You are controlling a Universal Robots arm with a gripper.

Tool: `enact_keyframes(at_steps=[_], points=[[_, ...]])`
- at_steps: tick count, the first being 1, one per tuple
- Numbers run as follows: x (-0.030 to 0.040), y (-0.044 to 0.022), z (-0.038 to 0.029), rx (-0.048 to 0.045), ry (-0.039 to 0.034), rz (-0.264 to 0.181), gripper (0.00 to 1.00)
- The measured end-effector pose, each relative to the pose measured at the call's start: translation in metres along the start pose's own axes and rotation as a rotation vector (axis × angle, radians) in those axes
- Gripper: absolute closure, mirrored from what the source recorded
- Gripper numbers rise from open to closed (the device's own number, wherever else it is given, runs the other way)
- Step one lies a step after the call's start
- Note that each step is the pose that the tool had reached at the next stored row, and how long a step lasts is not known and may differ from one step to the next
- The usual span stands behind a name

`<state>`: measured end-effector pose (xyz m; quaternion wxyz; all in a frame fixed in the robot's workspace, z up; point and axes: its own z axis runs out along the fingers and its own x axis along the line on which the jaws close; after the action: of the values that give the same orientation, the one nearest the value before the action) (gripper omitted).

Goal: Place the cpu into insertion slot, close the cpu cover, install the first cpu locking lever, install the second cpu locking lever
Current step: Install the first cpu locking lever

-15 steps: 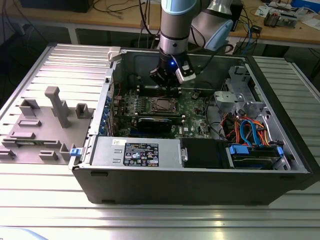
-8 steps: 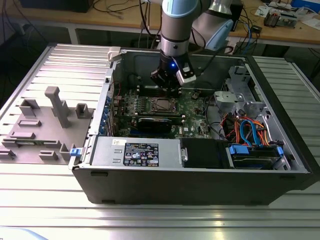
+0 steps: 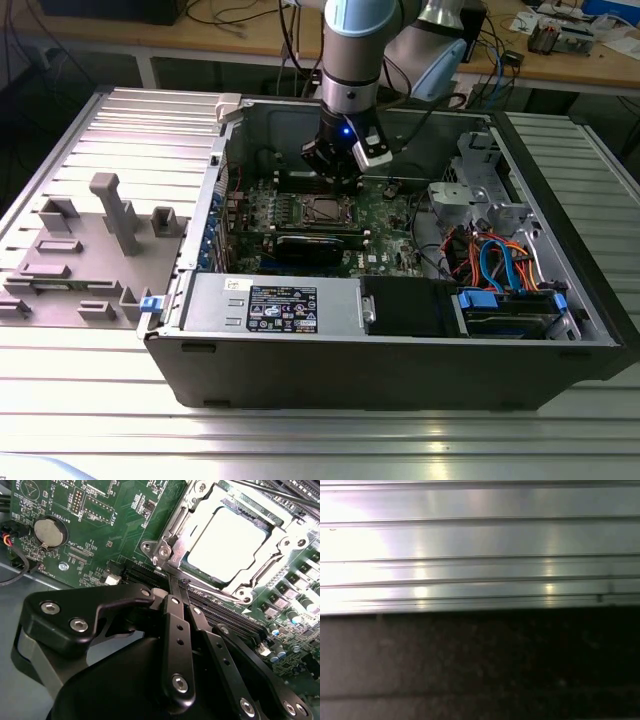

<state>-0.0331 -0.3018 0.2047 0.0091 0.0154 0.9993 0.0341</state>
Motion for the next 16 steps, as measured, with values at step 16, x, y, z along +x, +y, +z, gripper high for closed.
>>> enact_keyframes(at_steps=[16], points=[[-0.0004,-0.0021,-0.0014,0.0008,0.0005,0.000,0.89]])
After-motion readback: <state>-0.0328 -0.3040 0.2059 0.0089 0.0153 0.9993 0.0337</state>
